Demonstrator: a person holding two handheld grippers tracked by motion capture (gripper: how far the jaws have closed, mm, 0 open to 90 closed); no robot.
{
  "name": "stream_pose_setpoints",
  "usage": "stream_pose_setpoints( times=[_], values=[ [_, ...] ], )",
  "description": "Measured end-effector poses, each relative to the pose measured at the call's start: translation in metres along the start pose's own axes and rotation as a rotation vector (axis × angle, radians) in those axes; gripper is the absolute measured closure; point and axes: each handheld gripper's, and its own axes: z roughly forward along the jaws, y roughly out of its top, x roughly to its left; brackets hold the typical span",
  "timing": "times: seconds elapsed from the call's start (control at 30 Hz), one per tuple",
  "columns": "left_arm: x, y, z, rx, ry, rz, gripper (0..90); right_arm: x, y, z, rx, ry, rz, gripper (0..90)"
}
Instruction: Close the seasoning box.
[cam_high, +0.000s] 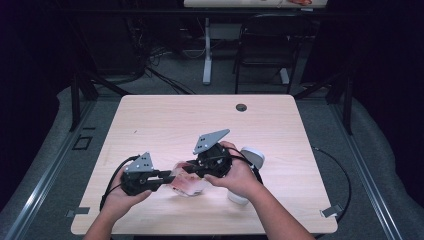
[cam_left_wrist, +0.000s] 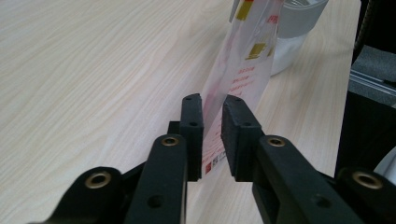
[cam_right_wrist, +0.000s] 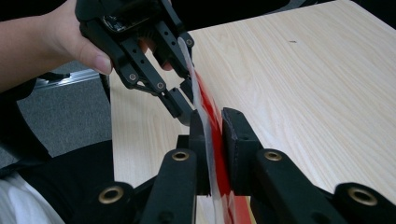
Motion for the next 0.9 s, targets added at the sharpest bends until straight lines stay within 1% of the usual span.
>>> stream_pose_setpoints(
  times=[0.13, 0.2, 0.23, 0.33, 0.4, 0.53, 0.6, 0.67, 0.77, 0.87, 0.9],
  values=[
    [-0.001, 0.000, 0.000, 0.009, 0.001, 0.019, 84.1, 0.000, 0.000, 0.000, 0.002, -0.003, -0.001, 82.3],
    [-0.002, 0.001, 0.000, 0.012, 0.002, 0.028, 87.1, 0.000, 0.000, 0.000, 0.001, -0.003, 0.000, 81.9],
    [-0.002, 0.001, 0.000, 0.012, 0.003, 0.030, 90.0, 0.000, 0.000, 0.000, -0.001, -0.005, -0.002, 81.9],
    [-0.003, 0.001, 0.000, 0.014, 0.005, 0.037, 90.0, 0.000, 0.000, 0.001, -0.003, -0.001, 0.001, 81.5],
    [-0.002, 0.001, -0.001, 0.015, 0.005, 0.039, 90.0, 0.000, 0.001, 0.000, -0.006, 0.000, 0.003, 79.6],
    [-0.001, 0.000, -0.001, 0.020, 0.008, 0.039, 90.0, 0.000, 0.001, -0.002, -0.028, -0.001, 0.014, 75.0],
    [0.000, -0.002, -0.002, 0.017, 0.009, 0.032, 90.0, -0.001, 0.002, -0.005, -0.050, 0.001, 0.026, 73.0],
    [0.002, -0.003, -0.003, 0.019, 0.007, 0.025, 90.0, -0.002, 0.002, -0.009, -0.072, -0.009, 0.034, 70.1],
    [0.003, -0.005, -0.003, 0.015, 0.002, 0.017, 90.0, -0.003, 0.002, -0.013, -0.098, -0.013, 0.048, 68.6],
    [0.003, -0.005, -0.003, 0.022, 0.003, 0.021, 90.0, -0.004, 0.001, -0.017, -0.111, -0.021, 0.050, 66.7],
    [0.004, -0.006, -0.003, 0.022, -0.001, 0.016, 90.0, -0.004, 0.001, -0.018, -0.121, -0.021, 0.053, 65.8]
  ],
)
